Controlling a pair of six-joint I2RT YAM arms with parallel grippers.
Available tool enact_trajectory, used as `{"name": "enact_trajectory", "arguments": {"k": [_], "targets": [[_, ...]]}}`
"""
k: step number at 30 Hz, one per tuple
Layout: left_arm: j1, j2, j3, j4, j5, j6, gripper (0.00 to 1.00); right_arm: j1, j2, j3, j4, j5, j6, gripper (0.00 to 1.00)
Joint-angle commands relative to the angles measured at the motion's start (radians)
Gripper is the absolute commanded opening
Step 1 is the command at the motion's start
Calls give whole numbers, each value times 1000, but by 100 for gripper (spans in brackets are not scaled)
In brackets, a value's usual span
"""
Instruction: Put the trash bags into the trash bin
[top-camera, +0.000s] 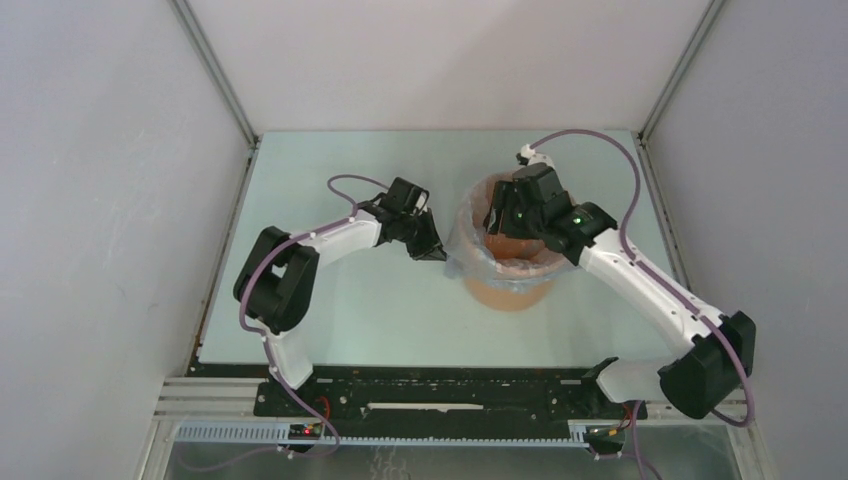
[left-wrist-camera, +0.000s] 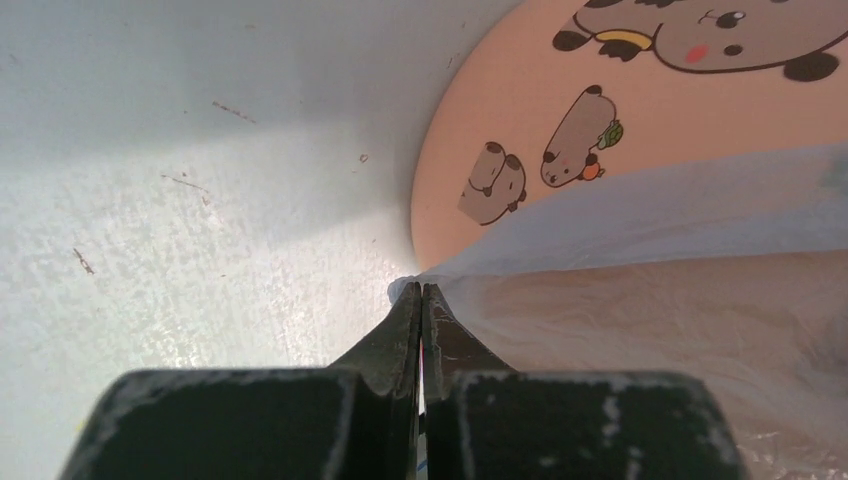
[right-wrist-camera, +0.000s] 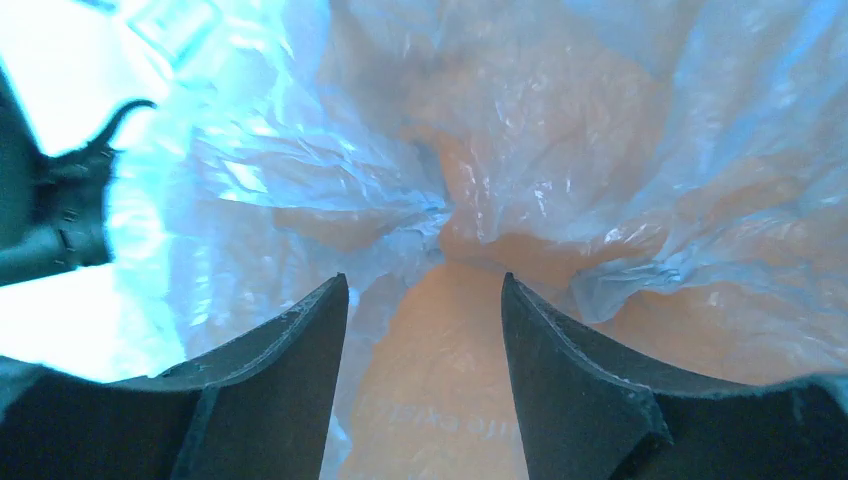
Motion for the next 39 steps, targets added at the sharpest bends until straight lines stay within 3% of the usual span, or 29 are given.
{"name": "enact_trajectory", "arguments": {"k": [1, 7, 14, 19, 26, 31, 33, 39], "targets": [[-5, -41, 38, -23, -6, 53, 3, -28, -34, 34, -65, 54, -49, 64], [-10, -49, 34, -29, -8, 48, 4, -85, 14, 9, 55, 88, -73, 48], [-21, -38, 38, -30, -9, 39, 4, -91, 164, -56, 244, 218, -42, 49], [-23, -57, 43, -30, -26, 31, 2, -79, 211, -166, 439, 193, -184, 49], [-26, -64, 60, -54, -32, 65, 5, -88, 200, -145, 370, 169, -216, 51], [-25, -103, 57, -85, -54, 128, 13, -23, -10, -121, 247, 165, -249, 68], [-26, -107, 60, -85, -52, 137, 19, -24, -66, -88, 172, 110, -246, 76], [-13, -119, 104, -148, -89, 217, 46, -1, -110, -57, -22, 92, -196, 76]]}}
